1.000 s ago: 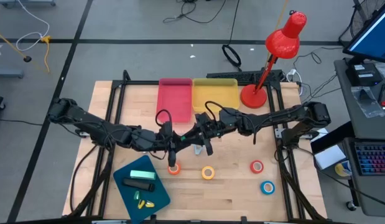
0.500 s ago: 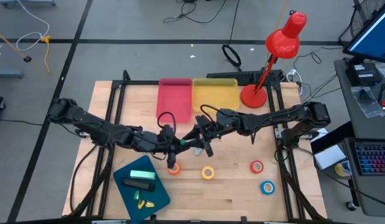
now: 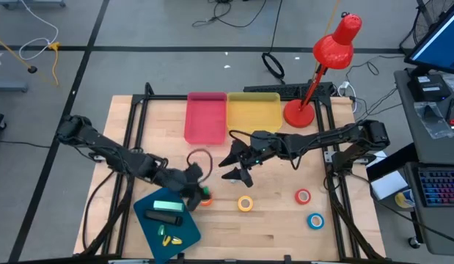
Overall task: Pick and place Stapler, Stapler remover, tape
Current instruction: Put the green stapler into the blue bin
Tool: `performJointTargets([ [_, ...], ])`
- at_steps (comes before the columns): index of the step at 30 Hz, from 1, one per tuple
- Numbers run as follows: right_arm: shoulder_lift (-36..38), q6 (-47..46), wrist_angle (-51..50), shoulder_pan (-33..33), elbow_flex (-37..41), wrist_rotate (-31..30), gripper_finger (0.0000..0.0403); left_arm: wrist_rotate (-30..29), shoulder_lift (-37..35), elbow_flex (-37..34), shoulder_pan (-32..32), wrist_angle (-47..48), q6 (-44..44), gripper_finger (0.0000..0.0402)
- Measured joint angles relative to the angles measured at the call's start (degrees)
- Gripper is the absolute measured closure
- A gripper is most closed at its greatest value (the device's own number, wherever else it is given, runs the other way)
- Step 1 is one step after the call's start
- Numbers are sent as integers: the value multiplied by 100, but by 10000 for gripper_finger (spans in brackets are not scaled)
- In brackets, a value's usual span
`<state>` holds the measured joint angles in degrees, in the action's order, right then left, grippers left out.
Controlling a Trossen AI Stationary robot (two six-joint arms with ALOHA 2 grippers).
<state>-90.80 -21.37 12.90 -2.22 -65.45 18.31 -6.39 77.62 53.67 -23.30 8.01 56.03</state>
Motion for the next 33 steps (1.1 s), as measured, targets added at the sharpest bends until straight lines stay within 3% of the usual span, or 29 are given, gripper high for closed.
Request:
performJointTargets([
  [6, 0, 250, -4, 2, 0, -4, 145, 1156, 0, 0, -561, 1578, 1994, 351],
  [9, 0, 407, -2, 2, 0, -7, 146, 1566, 4, 0, -865, 1916, 2811, 351],
  [14, 0, 453, -3, 18, 0, -9, 148, 1871, 282, 0, -1235, 1751, 3669, 351],
  [25, 0, 453, -163, 227, 0, -15, 148, 2262, 1457, -3, -1435, 555, 4399, 351],
  [33, 0, 453, -207, 269, 0, -17, 146, 2422, 1749, 0, -1461, 558, 5253, 351],
])
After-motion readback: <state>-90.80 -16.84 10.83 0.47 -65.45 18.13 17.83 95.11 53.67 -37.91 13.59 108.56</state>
